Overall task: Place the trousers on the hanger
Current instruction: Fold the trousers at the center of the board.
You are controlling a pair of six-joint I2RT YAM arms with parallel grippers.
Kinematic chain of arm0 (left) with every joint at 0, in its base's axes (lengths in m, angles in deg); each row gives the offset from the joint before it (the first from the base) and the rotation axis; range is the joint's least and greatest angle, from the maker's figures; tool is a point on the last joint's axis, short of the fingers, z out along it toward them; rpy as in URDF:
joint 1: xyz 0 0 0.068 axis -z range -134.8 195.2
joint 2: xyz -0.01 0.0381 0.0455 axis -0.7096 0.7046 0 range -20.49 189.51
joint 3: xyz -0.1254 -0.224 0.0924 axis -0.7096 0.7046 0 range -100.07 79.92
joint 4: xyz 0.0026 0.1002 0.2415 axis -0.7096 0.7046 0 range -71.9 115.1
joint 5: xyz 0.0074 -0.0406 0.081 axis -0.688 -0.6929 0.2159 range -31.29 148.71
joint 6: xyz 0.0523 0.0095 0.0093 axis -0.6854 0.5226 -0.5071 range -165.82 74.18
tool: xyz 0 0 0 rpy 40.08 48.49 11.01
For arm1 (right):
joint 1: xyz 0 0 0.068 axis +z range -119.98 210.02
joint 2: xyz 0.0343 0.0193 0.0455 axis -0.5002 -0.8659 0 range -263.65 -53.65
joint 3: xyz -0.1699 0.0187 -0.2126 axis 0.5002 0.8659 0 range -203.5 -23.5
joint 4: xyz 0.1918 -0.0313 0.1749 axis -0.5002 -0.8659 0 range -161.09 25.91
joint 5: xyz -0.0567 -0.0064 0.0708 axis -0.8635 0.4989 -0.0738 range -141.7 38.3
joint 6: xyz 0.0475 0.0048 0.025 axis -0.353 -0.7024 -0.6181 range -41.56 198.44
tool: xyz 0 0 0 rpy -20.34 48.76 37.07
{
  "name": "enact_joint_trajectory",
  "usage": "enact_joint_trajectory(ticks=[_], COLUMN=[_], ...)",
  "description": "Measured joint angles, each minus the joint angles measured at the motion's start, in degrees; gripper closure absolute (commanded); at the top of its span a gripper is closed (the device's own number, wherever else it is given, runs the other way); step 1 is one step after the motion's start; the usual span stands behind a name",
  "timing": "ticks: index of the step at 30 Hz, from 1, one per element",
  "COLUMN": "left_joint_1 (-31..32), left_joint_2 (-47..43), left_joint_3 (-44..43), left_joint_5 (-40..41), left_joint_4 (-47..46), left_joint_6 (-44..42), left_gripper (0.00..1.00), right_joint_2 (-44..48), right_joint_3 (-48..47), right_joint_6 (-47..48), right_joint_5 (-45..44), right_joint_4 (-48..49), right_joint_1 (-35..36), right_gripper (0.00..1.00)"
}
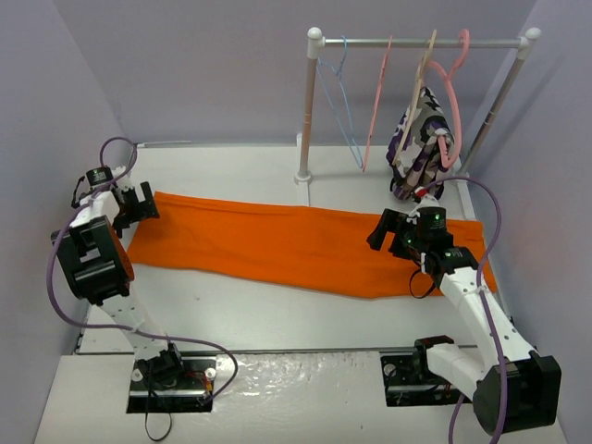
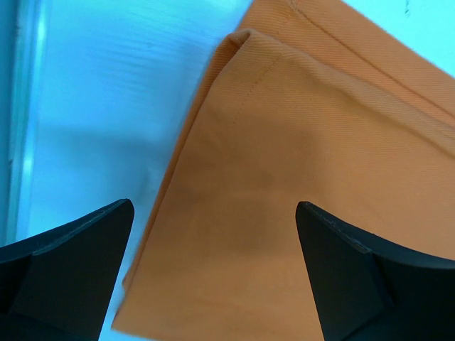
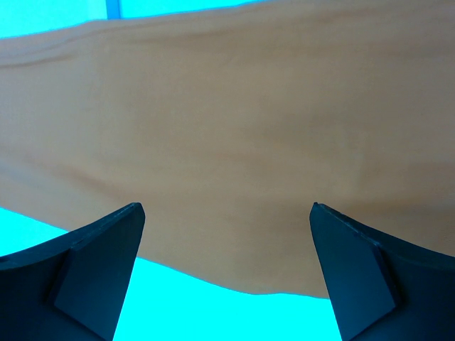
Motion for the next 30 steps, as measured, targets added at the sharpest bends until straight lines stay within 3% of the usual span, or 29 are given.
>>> enact_joint_trajectory(ticks=[7, 21, 24, 30], left_joint_1=[0.18, 0.59, 0.76, 1.04], left_joint_2=[8.35, 9.15, 8.85, 8.84], left_joint_3=[-4.51, -4.56, -3.88, -3.85], left_joint_5=[-3.25, -2.71, -2.54, -2.17], left_joint_4=[1.62, 0.64, -0.01, 0.32], left_joint_6=[-6.90, -12.11, -12.93, -13.90], left_gripper=[0.03, 0.03, 0.09, 0.32], right_joint_2=[0.08, -0.71, -0.71, -0.69], right_joint_3=[2.22, 2.42, 2.60, 4.18], right_joint_6=[1.52, 2.41, 2.55, 2.84], right_joint_5=[3.68, 6.16, 6.20, 6.22], right_joint_4=[0.14, 2.83, 3.12, 3.53], right_joint_1=[0.00, 0.02, 0.00, 0.00], right_gripper=[0.00, 0.00, 0.00, 0.00])
